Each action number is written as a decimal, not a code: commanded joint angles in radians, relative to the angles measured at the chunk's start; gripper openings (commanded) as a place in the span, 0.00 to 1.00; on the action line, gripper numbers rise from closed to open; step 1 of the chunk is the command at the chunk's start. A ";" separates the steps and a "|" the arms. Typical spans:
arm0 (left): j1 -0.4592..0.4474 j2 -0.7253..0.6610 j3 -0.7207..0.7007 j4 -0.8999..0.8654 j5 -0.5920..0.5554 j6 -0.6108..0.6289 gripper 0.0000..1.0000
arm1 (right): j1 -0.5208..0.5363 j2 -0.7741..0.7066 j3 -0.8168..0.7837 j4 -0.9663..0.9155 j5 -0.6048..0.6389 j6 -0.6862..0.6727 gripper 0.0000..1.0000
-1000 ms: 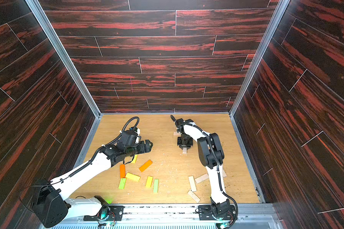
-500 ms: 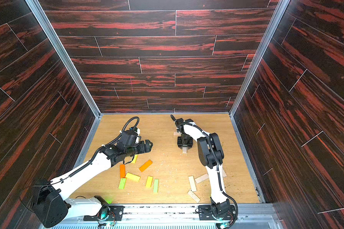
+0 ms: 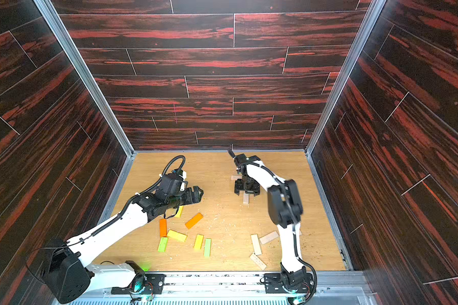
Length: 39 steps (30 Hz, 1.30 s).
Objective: Assemble a giraffe with building blocks
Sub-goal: Assemble the building block at the center of the board, then pick up the building block from the center of the board.
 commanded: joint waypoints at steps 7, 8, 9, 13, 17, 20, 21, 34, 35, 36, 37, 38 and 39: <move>-0.055 -0.009 0.005 0.002 0.015 -0.024 0.95 | 0.097 -0.488 -0.506 0.069 -0.043 0.227 0.82; -0.066 -0.007 0.000 0.011 0.017 -0.029 0.95 | 0.118 -0.528 -0.559 0.074 -0.046 0.256 0.80; -0.077 -0.002 -0.004 0.021 0.020 -0.036 0.95 | 0.141 -0.562 -0.605 0.075 -0.047 0.286 0.79; -0.113 0.024 -0.005 0.047 0.028 -0.053 0.95 | 0.242 -0.651 -0.734 0.065 -0.065 0.390 0.78; -0.134 0.033 0.000 0.060 0.019 -0.061 0.95 | 0.315 -0.718 -0.838 0.062 -0.087 0.483 0.78; -0.142 0.030 0.000 0.062 0.013 -0.064 0.95 | 0.342 -0.742 -0.880 0.054 -0.092 0.516 0.78; -0.145 0.029 0.000 0.062 0.010 -0.064 0.95 | 0.346 -0.747 -0.890 0.052 -0.092 0.520 0.78; -0.166 0.023 0.010 0.035 -0.009 -0.067 0.95 | 0.347 -0.694 -0.982 0.141 -0.129 0.494 0.72; -0.166 0.022 0.010 0.036 -0.009 -0.068 0.95 | 0.347 -0.682 -0.984 0.149 -0.130 0.488 0.72; -0.166 0.023 0.010 0.034 -0.010 -0.068 0.95 | 0.347 -0.671 -0.983 0.154 -0.128 0.482 0.71; -0.166 0.022 0.010 0.034 -0.012 -0.068 0.95 | 0.345 -0.662 -0.981 0.157 -0.122 0.476 0.71; -0.166 0.022 0.012 0.033 -0.015 -0.067 0.95 | 0.344 -0.655 -0.981 0.159 -0.118 0.473 0.71; -0.167 0.022 0.012 0.031 -0.016 -0.068 0.95 | 0.341 -0.648 -0.982 0.161 -0.117 0.467 0.70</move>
